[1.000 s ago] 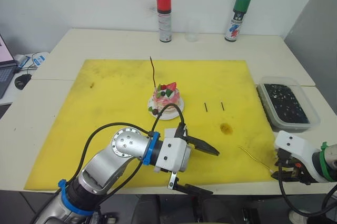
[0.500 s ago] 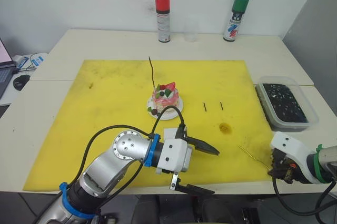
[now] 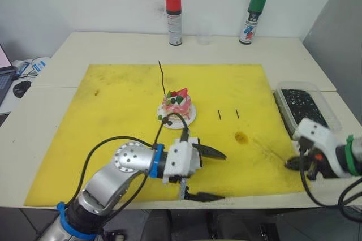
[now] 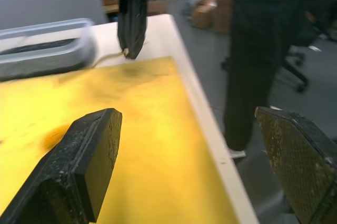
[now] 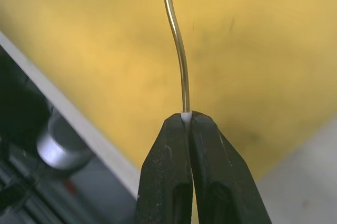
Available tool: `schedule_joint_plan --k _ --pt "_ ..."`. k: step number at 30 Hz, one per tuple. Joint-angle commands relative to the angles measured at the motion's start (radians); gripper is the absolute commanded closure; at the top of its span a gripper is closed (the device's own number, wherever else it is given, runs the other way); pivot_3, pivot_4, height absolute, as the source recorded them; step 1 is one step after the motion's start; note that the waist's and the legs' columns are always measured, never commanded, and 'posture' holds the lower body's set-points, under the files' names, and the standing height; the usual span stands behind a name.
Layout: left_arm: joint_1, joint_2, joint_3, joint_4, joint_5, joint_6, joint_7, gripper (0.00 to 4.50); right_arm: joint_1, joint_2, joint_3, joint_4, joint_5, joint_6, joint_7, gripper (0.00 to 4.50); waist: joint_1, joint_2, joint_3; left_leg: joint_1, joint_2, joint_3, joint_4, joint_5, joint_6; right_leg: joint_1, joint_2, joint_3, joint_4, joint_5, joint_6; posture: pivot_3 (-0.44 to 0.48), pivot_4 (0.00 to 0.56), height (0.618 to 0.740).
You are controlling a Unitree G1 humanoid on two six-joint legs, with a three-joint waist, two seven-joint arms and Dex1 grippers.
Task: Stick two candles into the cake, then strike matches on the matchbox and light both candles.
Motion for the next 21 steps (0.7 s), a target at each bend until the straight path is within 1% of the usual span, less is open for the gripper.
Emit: schedule_joint_plan --k 1,2,4,6,8,10,13,15,18,21 --pt "0.051 0.015 0.164 -0.07 -0.119 0.115 0.11 0.0 -0.201 0.306 0.006 0.035 0.062 -0.054 -0.165 4.47 -0.014 -0.002 0.0 0.0 0.001 0.0 0.001 0.0 0.0 0.0 0.0 0.0 0.0 0.001 0.001 0.0 0.15 0.74" --pt "0.062 0.021 0.197 -0.076 -0.142 0.141 0.13 0.0 -0.239 0.38 0.015 0.047 0.052 -0.068 -0.207 4.47 -0.021 -0.002 0.001 0.0 0.001 0.0 0.0 0.0 0.0 0.0 0.0 0.0 0.0 0.001 0.001 0.0 0.15 0.74" --pt "0.079 0.039 0.257 -0.074 -0.165 0.169 0.152 0.0 -0.277 0.485 0.065 0.078 -0.009 -0.141 -0.271 4.47 -0.016 0.001 0.002 -0.002 0.0 -0.001 0.0 0.0 0.0 -0.002 0.0 -0.001 0.002 0.001 0.002 0.0 0.15 0.74" --pt "0.088 0.056 0.355 -0.055 -0.185 0.188 0.198 0.0 -0.298 0.64 0.155 0.16 -0.125 -0.398 -0.316 4.47 -0.005 0.0 0.002 -0.003 0.0 -0.001 -0.001 0.0 0.0 -0.004 0.0 -0.001 0.002 0.001 0.001 0.0 0.15 0.74" --pt "0.086 0.068 0.414 -0.04 -0.201 0.201 0.223 0.0 -0.303 0.759 0.213 0.242 -0.217 -0.624 -0.333 4.47 -0.005 0.0 0.002 -0.004 0.0 0.0 -0.001 0.0 0.0 -0.005 0.0 -0.001 0.0 0.001 0.001 0.0 0.15 0.74" --pt "0.08 0.077 0.461 -0.031 -0.223 0.22 0.24 0.0 -0.303 0.85 0.261 0.34 -0.294 -0.81 -0.333 4.47 -0.002 0.001 0.002 -0.004 0.0 0.001 -0.003 0.0 0.0 -0.006 0.0 0.0 0.0 0.001 0.001 0.0 0.15 0.74" --pt "0.065 0.082 0.495 -0.013 -0.259 0.249 0.257 0.0 -0.312 0.937 0.287 0.469 -0.353 -0.983 -0.334 4.47 0.005 0.001 0.002 -0.004 0.0 0.001 -0.003 0.0 0.0 -0.006 0.0 0.0 0.0 0.001 0.001 0.0 0.15 0.74" --pt "0.059 0.089 0.517 -0.007 -0.298 0.28 0.262 0.0 -0.31 0.99 0.305 0.558 -0.375 -1.08 -0.323 4.47 0.004 0.001 0.002 -0.004 0.0 0.001 -0.003 0.0 0.0 -0.006 0.0 -0.001 0.001 0.003 -0.004 0.0 0.15 0.74" --pt "0.032 0.087 0.548 0.005 -0.364 0.331 0.29 0.0 -0.307 1.049 0.307 0.639 -0.38 -1.163 -0.308 4.47 0.003 0.001 0.002 -0.004 0.0 0.001 -0.002 0.0 0.0 -0.006 0.0 -0.001 0.002 0.004 -0.004 0.0 0.15 0.74" --pt "0.015 0.104 0.556 0.015 -0.388 0.357 0.294 0.0 -0.308 1.088 0.327 0.702 -0.4 -1.237 -0.293 4.47 0.003 0.001 0.002 -0.004 0.0 0.0 -0.002 0.0 0.0 -0.006 0.0 -0.001 0.003 0.004 -0.004 0.0 0.15 0.74"
